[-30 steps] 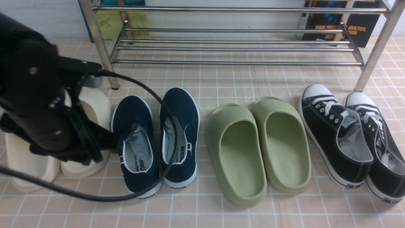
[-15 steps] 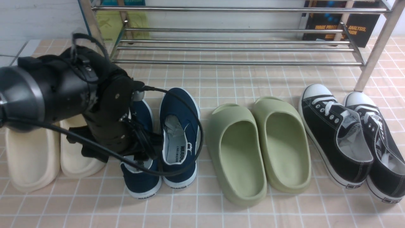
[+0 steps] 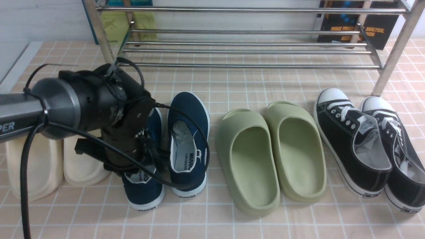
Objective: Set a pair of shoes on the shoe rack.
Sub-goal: Use the left arm to grab the shoe closest to it, then use the left arm to put a shoe into the shoe rack
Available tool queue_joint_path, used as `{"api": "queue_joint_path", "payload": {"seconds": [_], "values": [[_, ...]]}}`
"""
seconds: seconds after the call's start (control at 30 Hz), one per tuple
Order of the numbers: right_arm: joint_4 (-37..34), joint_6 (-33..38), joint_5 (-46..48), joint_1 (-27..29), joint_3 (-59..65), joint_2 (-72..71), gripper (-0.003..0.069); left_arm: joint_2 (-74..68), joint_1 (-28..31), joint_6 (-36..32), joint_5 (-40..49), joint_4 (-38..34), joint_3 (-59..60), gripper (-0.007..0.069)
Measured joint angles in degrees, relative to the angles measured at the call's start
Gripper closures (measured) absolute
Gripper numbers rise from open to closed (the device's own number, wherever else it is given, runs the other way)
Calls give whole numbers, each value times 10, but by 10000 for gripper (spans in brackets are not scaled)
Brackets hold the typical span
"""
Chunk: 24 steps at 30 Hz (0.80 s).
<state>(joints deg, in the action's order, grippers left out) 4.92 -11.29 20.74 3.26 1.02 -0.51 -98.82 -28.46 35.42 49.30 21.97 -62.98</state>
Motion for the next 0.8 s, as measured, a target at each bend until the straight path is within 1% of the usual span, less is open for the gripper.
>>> {"api": "queue_joint_path", "payload": {"seconds": [0.13,0.33,0.4,0.47,0.5,0.53,0.6,0.63,0.67,0.8], "values": [[0,0,0,0,0,0,420,13,0,-21,20,-3,-8,570],[-1,0,0,0,0,0,420,87,1,-80,86,-18,-70,570],[-1,0,0,0,0,0,420,100,16,-108,104,-26,-115,570],[-1,0,0,0,0,0,420,93,45,-132,106,-51,-153,570],[-1,0,0,0,0,0,420,91,48,-135,106,-58,-156,570],[-1,0,0,0,0,0,420,76,76,-161,105,-91,-182,570],[-1,0,0,0,0,0,420,55,103,-195,103,-134,-208,570],[-1,0,0,0,0,0,420,55,103,-195,103,-134,-208,570],[-1,0,0,0,0,0,420,36,119,-220,103,-166,-228,570],[-1,0,0,0,0,0,420,-1,132,-236,89,-178,-266,570]]}}
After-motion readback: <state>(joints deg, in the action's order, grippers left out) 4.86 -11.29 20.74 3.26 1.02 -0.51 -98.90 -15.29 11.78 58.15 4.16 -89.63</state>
